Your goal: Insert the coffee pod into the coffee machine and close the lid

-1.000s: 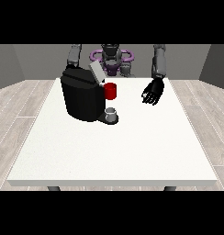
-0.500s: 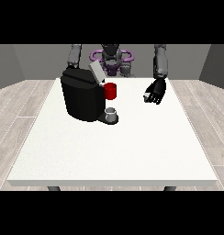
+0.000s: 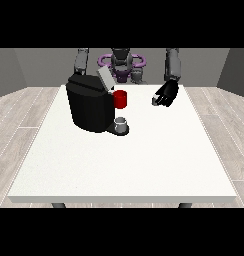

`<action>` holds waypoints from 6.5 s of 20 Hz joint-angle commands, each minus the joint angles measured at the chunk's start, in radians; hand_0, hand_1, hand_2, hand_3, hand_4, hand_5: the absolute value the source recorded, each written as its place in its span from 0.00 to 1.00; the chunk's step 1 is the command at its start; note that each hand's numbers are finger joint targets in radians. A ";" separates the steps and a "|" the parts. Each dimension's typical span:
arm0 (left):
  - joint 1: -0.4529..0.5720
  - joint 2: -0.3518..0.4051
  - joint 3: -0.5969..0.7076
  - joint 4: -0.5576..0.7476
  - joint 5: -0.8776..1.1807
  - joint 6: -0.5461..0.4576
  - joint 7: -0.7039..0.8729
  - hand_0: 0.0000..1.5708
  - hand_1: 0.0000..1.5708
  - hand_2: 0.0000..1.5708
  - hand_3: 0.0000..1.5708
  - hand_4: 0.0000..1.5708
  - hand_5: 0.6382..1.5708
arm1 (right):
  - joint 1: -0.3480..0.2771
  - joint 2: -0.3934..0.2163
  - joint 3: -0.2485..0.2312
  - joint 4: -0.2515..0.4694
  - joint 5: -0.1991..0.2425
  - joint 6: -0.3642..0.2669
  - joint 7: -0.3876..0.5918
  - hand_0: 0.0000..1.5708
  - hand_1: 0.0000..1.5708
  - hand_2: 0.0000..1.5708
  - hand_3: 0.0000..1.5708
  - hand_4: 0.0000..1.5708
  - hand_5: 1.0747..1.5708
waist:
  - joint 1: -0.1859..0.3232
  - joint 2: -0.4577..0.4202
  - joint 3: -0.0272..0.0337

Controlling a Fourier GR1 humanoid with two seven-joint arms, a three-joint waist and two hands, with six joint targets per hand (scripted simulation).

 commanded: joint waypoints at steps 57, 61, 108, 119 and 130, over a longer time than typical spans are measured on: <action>-0.594 0.053 0.216 0.070 0.058 -0.324 0.205 0.76 0.76 0.79 0.76 0.28 1.00 | -0.183 0.001 -0.017 -0.083 0.029 -0.028 0.045 0.00 0.00 0.00 0.00 0.08 1.00 | -0.198 0.147 0.0001; -0.626 0.024 0.199 0.060 0.052 -0.348 0.232 0.74 0.74 0.78 0.76 0.27 1.00 | -0.222 -0.054 -0.071 -0.031 -0.006 0.012 0.039 0.00 0.00 0.00 0.00 0.07 1.00 | -0.181 0.145 0.0005; -0.680 0.141 0.171 0.084 -0.105 -0.135 0.043 0.66 0.66 0.67 0.47 0.00 1.00 | -0.246 -0.034 -0.039 -0.054 0.037 -0.028 0.008 0.00 0.00 0.00 0.00 0.14 1.00 | -0.225 0.252 0.0005; -0.688 0.138 0.160 0.074 -0.148 -0.103 0.068 0.00 0.00 0.36 0.30 0.00 1.00 | -0.248 -0.058 -0.063 -0.017 0.035 -0.024 0.009 0.00 0.00 0.00 0.00 0.13 1.00 | -0.213 0.244 0.0007; -0.592 0.081 0.167 0.076 -0.117 -0.151 0.056 0.00 0.00 0.00 0.04 0.00 1.00 | -0.193 -0.067 -0.113 0.035 -0.012 -0.008 0.046 0.00 0.00 0.00 0.00 0.09 1.00 | -0.105 0.095 0.0006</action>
